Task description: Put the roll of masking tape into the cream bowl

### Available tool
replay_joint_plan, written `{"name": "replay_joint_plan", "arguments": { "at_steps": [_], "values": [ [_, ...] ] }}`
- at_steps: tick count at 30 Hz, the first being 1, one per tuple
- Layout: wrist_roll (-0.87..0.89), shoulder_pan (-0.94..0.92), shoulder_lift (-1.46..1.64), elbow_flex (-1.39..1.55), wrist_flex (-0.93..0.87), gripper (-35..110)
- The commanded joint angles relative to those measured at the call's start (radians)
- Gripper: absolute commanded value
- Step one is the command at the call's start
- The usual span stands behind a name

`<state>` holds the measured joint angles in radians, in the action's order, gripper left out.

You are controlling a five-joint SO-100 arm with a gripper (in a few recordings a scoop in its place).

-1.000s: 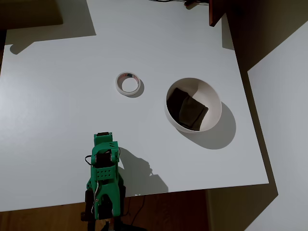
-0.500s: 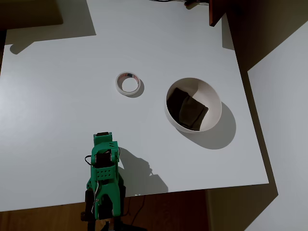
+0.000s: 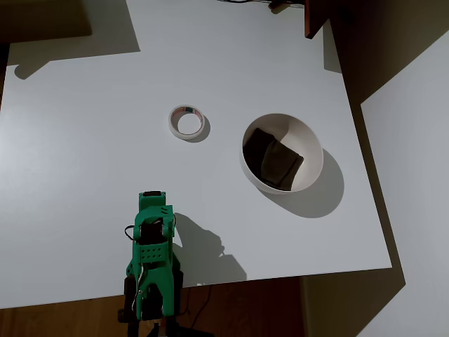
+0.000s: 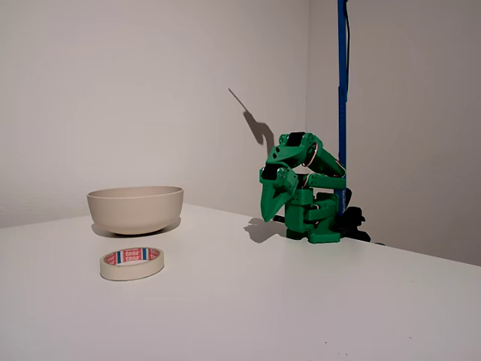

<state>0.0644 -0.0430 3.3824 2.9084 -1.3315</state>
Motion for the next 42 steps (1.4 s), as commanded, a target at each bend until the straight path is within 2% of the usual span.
{"name": "replay_joint_plan", "arguments": {
  "at_steps": [1, 15, 23, 28, 42],
  "values": [
    [0.015, -0.011, -0.006, -0.078, 0.017, -8],
    [0.031, -0.103, -0.408, -0.541, 0.038, -8],
    [0.017, -0.201, -0.676, -0.822, -0.006, -8],
    [0.000, -0.287, -0.957, -1.046, -0.084, -8],
    [-0.091, -0.405, -1.419, -1.393, -0.035, -8]
  ]
}}
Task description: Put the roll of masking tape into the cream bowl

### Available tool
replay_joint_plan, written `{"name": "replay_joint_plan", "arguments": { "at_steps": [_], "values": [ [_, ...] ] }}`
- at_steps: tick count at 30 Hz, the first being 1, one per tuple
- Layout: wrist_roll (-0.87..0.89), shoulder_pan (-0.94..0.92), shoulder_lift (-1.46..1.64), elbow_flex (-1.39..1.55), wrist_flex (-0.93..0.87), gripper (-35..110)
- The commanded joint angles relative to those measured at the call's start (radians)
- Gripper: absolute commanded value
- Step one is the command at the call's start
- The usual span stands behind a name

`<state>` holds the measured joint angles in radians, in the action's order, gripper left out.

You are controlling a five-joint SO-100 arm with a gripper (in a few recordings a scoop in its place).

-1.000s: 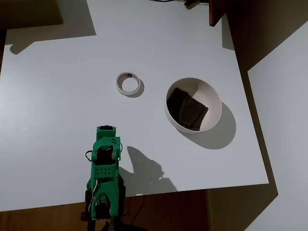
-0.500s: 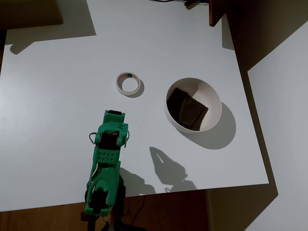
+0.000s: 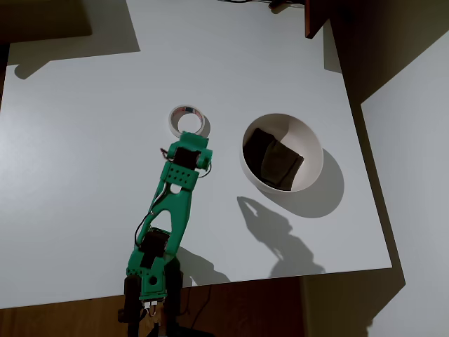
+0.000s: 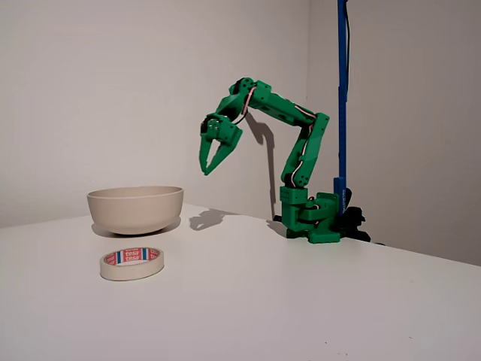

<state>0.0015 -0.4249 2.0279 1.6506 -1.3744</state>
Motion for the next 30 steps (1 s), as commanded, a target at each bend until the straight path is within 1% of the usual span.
{"name": "replay_joint_plan", "arguments": {
  "at_steps": [1, 6, 10, 15, 18, 19, 22, 23, 30],
  "values": [
    [-0.031, -0.023, -0.109, -0.173, 0.008, -8],
    [-0.028, 0.005, -0.388, -0.505, -0.120, -8],
    [-0.041, 0.055, -0.477, -0.609, -0.115, -8],
    [-0.014, 0.098, -0.617, -0.776, -0.176, -8],
    [-0.018, 0.095, -0.680, -0.795, -0.167, -8],
    [-0.021, 0.097, -0.698, -0.796, -0.163, -6],
    [-0.005, 0.106, -0.730, -0.796, -0.143, 13],
    [0.002, 0.107, -0.738, -0.796, -0.137, 15],
    [0.018, 0.098, -0.836, -0.796, -0.106, 14]
  ]
}}
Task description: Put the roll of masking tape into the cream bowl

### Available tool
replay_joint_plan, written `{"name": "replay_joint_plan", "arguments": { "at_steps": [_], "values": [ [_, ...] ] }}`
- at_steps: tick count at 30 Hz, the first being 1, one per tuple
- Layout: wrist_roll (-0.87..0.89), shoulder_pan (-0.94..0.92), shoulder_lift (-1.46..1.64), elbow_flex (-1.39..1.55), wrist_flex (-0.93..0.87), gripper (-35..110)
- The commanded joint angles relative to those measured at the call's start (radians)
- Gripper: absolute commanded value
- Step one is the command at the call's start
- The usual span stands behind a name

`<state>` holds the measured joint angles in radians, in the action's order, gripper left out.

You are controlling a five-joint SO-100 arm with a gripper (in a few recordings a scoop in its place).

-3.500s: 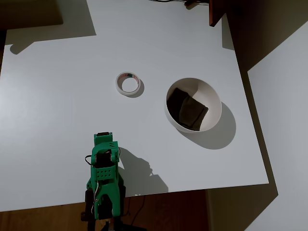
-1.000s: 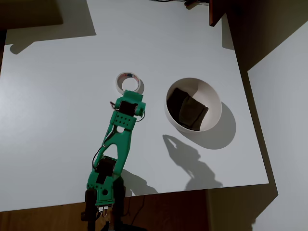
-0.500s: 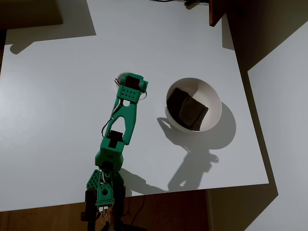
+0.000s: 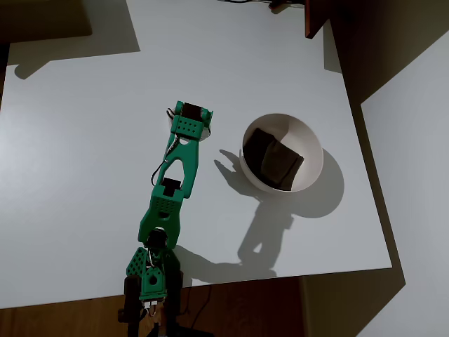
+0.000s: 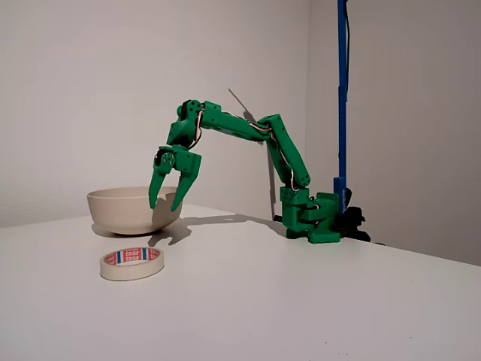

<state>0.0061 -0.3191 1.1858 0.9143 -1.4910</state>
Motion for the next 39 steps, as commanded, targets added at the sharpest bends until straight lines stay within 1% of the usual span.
{"name": "replay_joint_plan", "arguments": {
  "at_steps": [1, 11, 27, 33, 39],
  "values": [
    [0.015, -0.006, -0.008, -0.060, 0.012, 14],
    [0.046, 0.026, -0.100, -0.060, 0.034, 13],
    [0.009, -0.044, -0.146, -0.061, 0.089, 15],
    [0.018, -0.029, -0.173, -0.080, 0.081, 14],
    [0.026, -0.025, -0.253, -0.235, -0.003, 16]
  ]
}}
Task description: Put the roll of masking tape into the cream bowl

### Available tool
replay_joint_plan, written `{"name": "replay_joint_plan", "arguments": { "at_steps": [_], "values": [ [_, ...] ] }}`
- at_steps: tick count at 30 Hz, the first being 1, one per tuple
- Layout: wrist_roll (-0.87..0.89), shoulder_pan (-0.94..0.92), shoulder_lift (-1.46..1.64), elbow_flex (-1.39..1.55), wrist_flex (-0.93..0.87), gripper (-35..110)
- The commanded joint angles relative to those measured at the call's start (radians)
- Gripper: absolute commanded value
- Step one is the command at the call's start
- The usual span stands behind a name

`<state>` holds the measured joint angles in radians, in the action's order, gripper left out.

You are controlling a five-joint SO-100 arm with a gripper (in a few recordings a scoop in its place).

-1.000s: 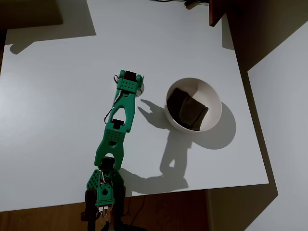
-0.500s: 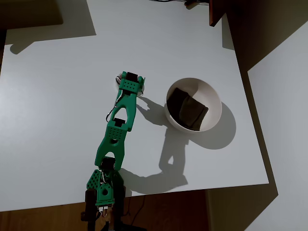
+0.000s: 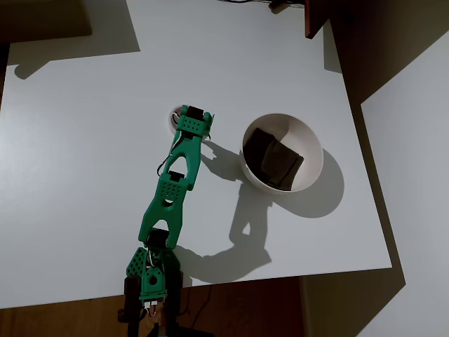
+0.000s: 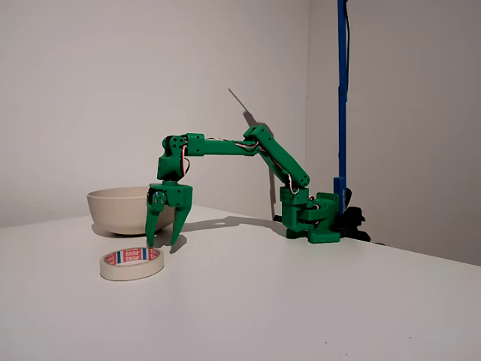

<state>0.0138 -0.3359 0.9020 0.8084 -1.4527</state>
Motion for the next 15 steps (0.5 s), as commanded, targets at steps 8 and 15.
{"name": "replay_joint_plan", "arguments": {
  "at_steps": [8, 15],
  "values": [
    [0.021, 0.003, 0.025, -0.155, -0.052, 16],
    [0.029, 0.029, 0.011, -0.156, -0.064, 16]
  ]
}}
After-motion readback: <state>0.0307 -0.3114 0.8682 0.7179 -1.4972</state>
